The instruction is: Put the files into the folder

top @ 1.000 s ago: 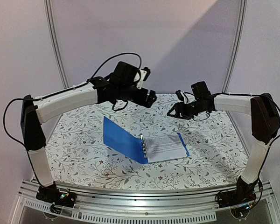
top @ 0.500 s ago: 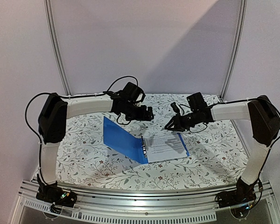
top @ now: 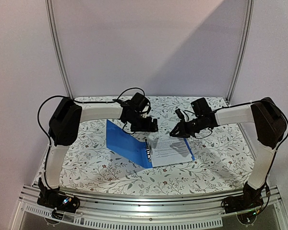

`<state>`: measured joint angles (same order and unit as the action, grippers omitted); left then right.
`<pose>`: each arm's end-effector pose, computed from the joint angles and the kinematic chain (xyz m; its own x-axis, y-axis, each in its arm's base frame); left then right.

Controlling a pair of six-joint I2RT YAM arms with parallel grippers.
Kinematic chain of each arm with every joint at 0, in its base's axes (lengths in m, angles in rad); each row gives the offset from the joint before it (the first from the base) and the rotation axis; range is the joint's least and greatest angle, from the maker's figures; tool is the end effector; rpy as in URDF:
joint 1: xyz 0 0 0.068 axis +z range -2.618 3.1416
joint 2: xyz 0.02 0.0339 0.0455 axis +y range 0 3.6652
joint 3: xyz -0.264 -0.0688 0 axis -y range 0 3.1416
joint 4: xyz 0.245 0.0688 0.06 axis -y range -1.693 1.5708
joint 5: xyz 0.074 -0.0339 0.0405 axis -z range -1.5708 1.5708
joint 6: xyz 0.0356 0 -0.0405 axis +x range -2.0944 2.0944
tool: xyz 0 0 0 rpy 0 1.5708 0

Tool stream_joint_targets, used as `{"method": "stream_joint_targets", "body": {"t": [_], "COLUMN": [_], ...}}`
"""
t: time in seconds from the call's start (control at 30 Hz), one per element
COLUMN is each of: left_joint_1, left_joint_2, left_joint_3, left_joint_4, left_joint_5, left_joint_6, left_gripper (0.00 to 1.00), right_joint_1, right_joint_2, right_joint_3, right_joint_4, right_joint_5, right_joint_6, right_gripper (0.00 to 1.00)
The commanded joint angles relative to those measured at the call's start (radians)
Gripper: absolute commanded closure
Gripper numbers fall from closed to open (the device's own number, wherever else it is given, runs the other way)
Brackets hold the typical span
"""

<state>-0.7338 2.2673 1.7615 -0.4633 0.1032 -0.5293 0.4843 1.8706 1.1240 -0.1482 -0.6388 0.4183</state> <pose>0.3649 -0.3340 0.1596 -0.8867 0.1233 -0.4457 0.3032 0.8827 -0.3591 0.3288 0.1970 0.1634 -0.9168 -0.1138 -0.3828 -0.3628 0.6381 0.6792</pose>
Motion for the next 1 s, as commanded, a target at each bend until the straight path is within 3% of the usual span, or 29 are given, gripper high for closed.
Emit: {"method": "stream_joint_targets", "body": {"t": [0.0, 0.97], "left_joint_1": [0.021, 0.028], "left_joint_2": [0.025, 0.052], "left_joint_3": [0.021, 0.026], "left_joint_4": [-0.024, -0.123], "left_joint_5": [0.025, 0.177], "left_joint_6": [0.018, 0.054], "left_gripper": [0.06, 0.11], "right_joint_1": [0.008, 0.011], "right_joint_2": [0.027, 0.061], "right_joint_3": [-0.017, -0.037], "right_joint_4": [0.012, -0.002], "right_joint_5": [-0.003, -0.031], "right_joint_6": [0.002, -0.014], "right_gripper": [0.81, 0.84]}}
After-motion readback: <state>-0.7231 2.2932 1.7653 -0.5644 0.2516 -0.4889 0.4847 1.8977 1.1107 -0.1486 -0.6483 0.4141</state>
